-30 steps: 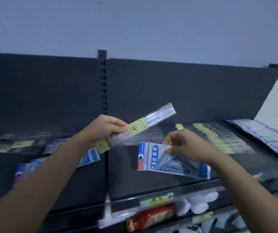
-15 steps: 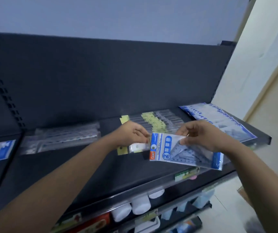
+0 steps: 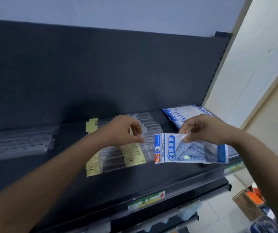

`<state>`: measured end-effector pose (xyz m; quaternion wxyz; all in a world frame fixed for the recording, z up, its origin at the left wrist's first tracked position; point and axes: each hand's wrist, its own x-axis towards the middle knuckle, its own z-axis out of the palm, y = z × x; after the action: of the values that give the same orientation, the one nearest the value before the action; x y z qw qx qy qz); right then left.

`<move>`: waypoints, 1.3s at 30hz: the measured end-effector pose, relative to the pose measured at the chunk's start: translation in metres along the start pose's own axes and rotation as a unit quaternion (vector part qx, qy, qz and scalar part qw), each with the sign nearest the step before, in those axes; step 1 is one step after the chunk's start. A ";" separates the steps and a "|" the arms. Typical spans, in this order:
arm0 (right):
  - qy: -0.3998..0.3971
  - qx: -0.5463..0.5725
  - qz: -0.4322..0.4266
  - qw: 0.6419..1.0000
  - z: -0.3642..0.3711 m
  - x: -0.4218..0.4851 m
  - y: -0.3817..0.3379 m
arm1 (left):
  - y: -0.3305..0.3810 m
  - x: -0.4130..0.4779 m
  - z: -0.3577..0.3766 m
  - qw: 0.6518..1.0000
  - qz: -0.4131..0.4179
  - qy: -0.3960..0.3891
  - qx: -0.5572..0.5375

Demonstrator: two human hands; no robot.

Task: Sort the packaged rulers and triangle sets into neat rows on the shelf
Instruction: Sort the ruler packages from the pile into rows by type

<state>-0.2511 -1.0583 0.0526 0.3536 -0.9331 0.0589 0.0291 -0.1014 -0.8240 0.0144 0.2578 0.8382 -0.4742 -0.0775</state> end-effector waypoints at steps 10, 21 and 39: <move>-0.009 0.041 -0.050 0.998 -0.067 -0.002 0.077 | 0.113 0.095 0.073 0.996 0.034 -0.037 -0.068; -0.161 -0.136 -0.099 0.973 -0.100 -0.003 0.181 | 0.168 0.123 0.139 0.985 -0.147 -0.090 0.026; -0.067 -0.186 -0.132 0.971 -0.084 0.033 0.211 | 0.161 0.121 0.165 0.965 -0.232 0.007 0.121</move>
<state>-0.2445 -1.2742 -0.0263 0.1772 -0.9781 -0.0945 0.0549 -0.2202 -1.0516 -0.0315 0.1332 0.9506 -0.2710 -0.0714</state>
